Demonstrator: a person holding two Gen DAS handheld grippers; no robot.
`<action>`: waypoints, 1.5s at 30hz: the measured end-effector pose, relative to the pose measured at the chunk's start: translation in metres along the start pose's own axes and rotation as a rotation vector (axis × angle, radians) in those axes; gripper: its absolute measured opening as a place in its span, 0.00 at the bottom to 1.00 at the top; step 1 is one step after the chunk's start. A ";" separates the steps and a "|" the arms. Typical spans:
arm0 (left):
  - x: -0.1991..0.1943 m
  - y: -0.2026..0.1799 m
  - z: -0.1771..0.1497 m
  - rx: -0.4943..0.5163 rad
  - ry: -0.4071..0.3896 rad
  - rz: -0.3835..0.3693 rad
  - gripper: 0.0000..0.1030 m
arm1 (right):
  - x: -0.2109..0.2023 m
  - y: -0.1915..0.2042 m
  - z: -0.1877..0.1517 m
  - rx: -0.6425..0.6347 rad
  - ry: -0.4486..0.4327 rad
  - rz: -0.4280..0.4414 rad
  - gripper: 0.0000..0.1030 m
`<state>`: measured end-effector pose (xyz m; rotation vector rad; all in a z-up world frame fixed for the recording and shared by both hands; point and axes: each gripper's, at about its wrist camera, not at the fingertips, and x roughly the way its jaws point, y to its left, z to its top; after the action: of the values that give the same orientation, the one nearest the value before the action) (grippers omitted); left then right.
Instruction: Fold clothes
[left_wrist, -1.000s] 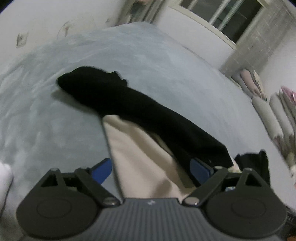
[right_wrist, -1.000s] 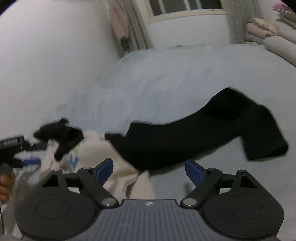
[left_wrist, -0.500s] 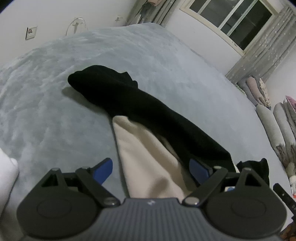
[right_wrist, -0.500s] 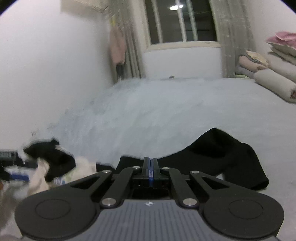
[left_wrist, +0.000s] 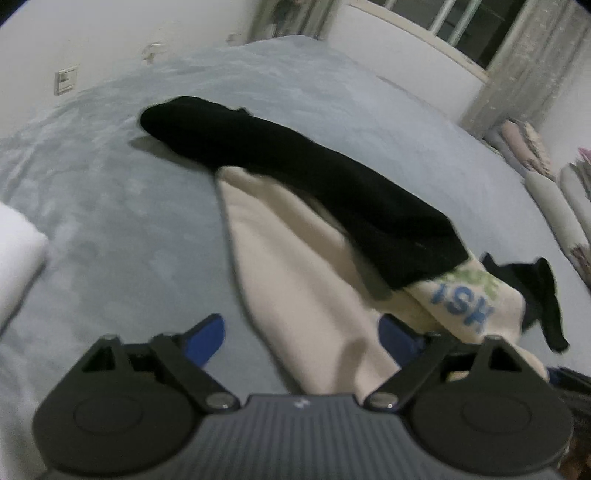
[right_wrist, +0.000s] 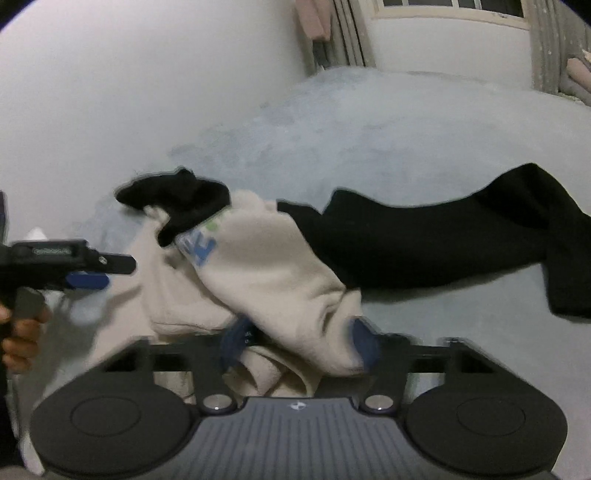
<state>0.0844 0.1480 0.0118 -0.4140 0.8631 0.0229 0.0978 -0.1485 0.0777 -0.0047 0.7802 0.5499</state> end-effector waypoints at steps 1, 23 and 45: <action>0.001 -0.001 -0.001 0.003 0.009 -0.025 0.64 | 0.000 0.001 0.001 0.003 -0.003 -0.004 0.23; -0.047 0.054 0.029 -0.167 0.014 -0.259 0.11 | -0.073 -0.071 -0.001 0.359 -0.166 0.155 0.18; -0.037 0.019 0.006 0.025 0.038 -0.213 0.11 | -0.005 0.107 -0.036 -0.538 0.079 0.050 0.14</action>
<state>0.0610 0.1733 0.0360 -0.4819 0.8517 -0.1923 0.0204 -0.0662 0.0755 -0.5069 0.6902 0.7973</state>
